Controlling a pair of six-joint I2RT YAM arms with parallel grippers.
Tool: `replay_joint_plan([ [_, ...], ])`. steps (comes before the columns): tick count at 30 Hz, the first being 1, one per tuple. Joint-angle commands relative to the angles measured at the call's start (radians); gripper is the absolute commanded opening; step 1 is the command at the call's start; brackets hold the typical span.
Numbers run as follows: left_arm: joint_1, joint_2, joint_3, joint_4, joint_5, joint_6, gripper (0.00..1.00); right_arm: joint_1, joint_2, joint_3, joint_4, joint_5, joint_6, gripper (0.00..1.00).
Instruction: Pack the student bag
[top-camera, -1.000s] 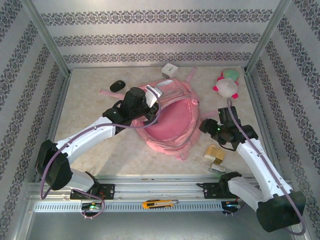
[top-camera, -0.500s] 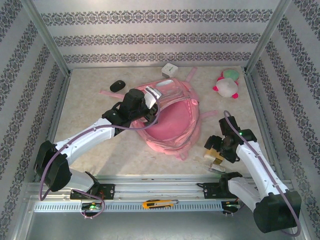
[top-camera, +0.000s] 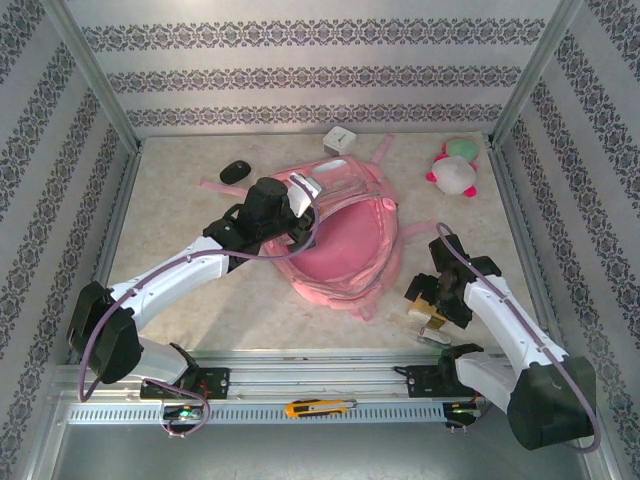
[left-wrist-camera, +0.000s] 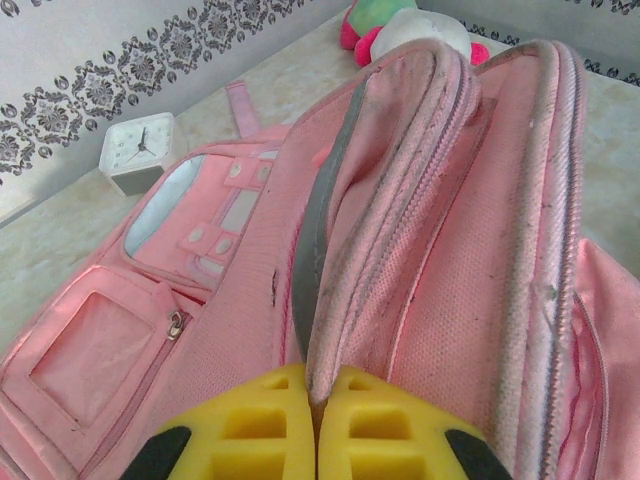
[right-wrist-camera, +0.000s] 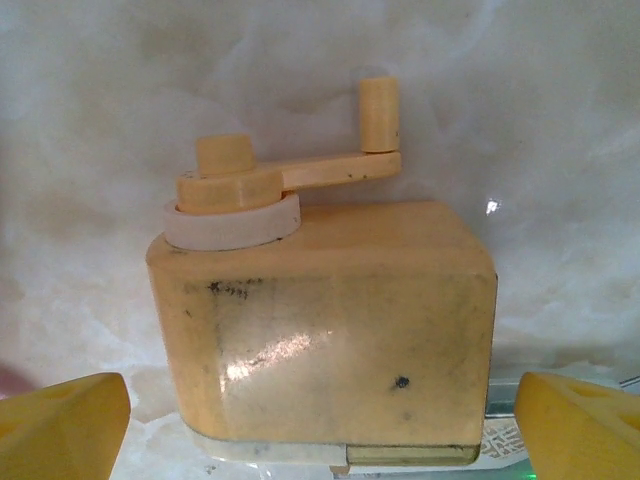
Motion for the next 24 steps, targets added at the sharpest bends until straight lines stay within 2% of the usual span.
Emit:
replay_joint_plan([
  [1, 0.030, -0.048, -0.001, 0.073, -0.012, -0.021, 0.00, 0.018, 0.033, -0.008, 0.027, 0.017, 0.000, 0.98],
  [9, 0.036, -0.049, 0.001, 0.070, -0.007, -0.022, 0.00, 0.039, 0.107, 0.004, 0.038, 0.080, 0.007, 0.98],
  [22, 0.040, -0.032, 0.030, 0.050, 0.006, -0.017, 0.00, 0.039, 0.230, -0.001, 0.135, 0.045, -0.001, 0.98],
  [24, 0.040, -0.035, 0.028, 0.050, 0.002, -0.016, 0.00, 0.037, 0.251, 0.007, 0.134, 0.046, -0.007, 0.95],
])
